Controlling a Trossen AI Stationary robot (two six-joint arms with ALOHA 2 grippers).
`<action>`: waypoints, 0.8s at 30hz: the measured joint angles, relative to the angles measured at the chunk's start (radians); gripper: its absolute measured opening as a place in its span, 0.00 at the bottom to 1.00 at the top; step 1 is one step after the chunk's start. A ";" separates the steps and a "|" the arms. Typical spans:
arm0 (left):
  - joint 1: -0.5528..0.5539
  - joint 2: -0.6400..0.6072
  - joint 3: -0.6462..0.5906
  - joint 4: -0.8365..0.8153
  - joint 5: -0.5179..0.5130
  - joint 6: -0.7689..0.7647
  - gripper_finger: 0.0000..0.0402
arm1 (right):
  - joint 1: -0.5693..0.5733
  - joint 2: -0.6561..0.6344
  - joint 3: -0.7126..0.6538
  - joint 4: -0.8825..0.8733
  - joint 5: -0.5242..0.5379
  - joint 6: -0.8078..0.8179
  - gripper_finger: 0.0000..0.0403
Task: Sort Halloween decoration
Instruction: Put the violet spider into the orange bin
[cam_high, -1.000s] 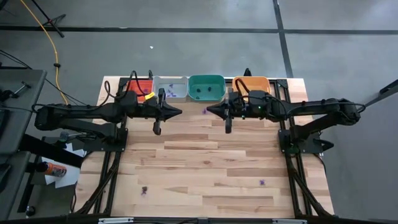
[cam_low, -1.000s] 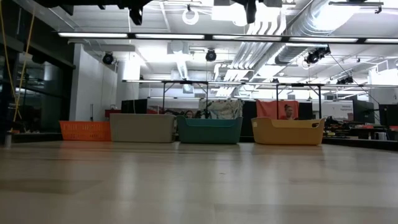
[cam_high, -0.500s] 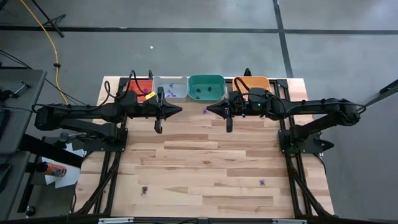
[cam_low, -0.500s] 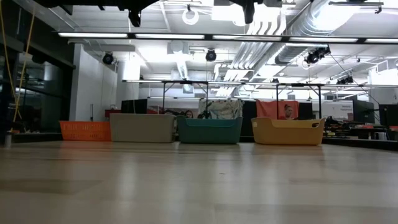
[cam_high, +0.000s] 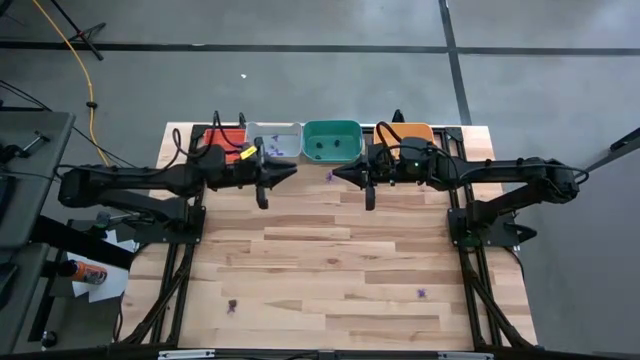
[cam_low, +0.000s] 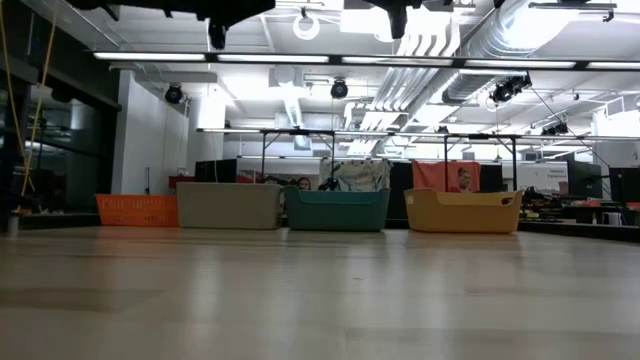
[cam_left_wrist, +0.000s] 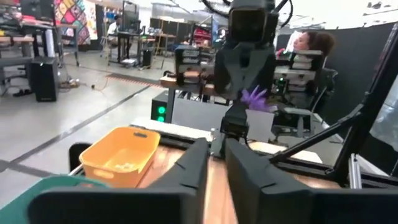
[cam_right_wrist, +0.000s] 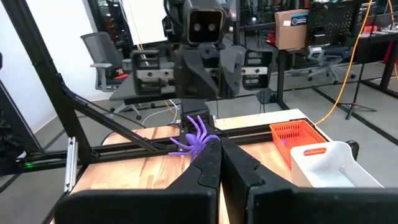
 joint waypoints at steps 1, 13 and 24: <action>-0.006 0.016 0.017 0.003 -0.005 0.000 0.14 | 0.000 0.000 0.000 0.001 0.000 0.000 0.00; -0.056 0.248 0.214 -0.033 0.000 -0.009 0.48 | 0.000 0.000 0.000 0.012 0.040 -0.019 0.00; -0.060 0.324 0.239 0.057 0.002 -0.106 0.52 | 0.000 0.000 0.000 0.007 0.058 -0.019 0.00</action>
